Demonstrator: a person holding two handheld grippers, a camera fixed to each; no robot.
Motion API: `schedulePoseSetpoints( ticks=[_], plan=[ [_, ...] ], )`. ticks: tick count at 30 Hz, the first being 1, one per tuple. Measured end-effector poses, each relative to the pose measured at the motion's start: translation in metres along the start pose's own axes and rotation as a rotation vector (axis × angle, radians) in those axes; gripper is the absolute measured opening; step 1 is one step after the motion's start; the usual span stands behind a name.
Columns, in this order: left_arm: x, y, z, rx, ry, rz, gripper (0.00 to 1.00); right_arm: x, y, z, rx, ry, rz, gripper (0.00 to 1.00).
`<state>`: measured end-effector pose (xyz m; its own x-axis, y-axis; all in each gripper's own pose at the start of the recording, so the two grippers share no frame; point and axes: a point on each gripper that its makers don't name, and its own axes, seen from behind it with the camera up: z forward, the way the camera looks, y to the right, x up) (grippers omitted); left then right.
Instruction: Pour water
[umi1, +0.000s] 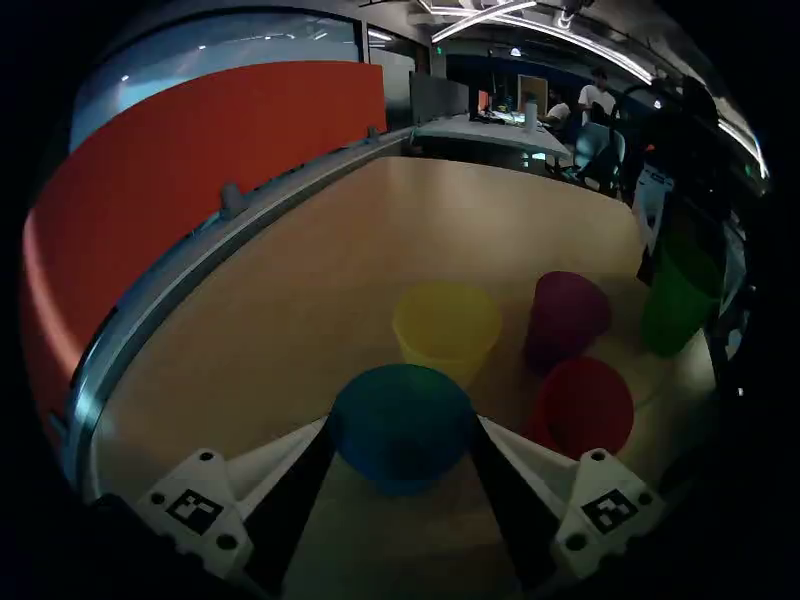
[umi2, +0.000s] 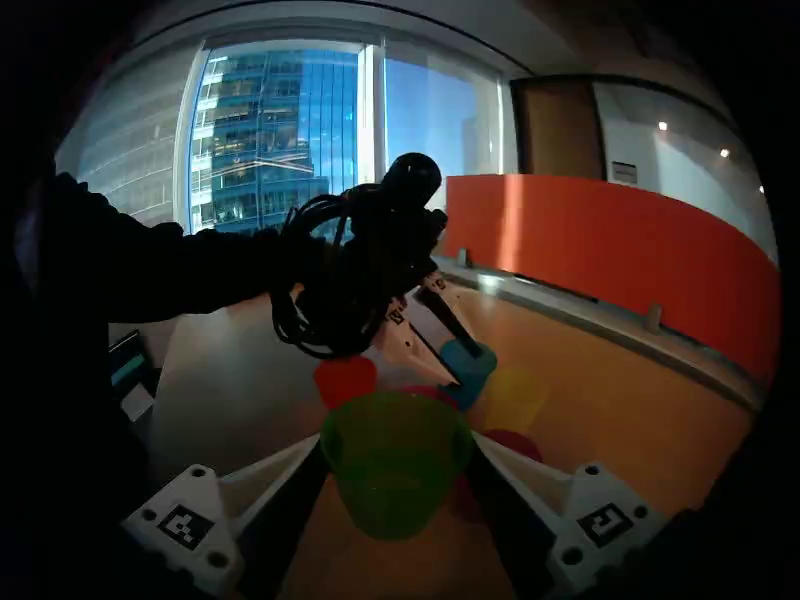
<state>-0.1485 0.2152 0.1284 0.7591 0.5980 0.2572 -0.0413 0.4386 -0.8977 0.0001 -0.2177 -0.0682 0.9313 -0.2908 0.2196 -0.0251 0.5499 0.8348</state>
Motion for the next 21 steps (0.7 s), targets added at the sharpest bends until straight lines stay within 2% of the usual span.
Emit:
schedulePoseSetpoints(
  ticks=[6,10,15,21],
  plan=[
    [-0.005,0.0,-0.003,0.008,0.006,0.0,0.89,0.001,-0.001,0.001,0.003,0.002,0.0,0.9],
    [-0.011,0.0,-0.003,0.017,-0.001,-0.001,0.98,0.002,-0.001,0.002,0.002,0.0,-0.002,0.9],
    [-0.014,-0.002,-0.005,0.029,-0.004,-0.01,0.98,0.003,-0.003,0.003,0.004,0.0,-0.004,0.9],
    [-0.023,-0.005,-0.016,0.046,-0.015,-0.019,0.98,0.002,-0.004,0.004,0.006,0.002,-0.003,0.9]
  ],
)
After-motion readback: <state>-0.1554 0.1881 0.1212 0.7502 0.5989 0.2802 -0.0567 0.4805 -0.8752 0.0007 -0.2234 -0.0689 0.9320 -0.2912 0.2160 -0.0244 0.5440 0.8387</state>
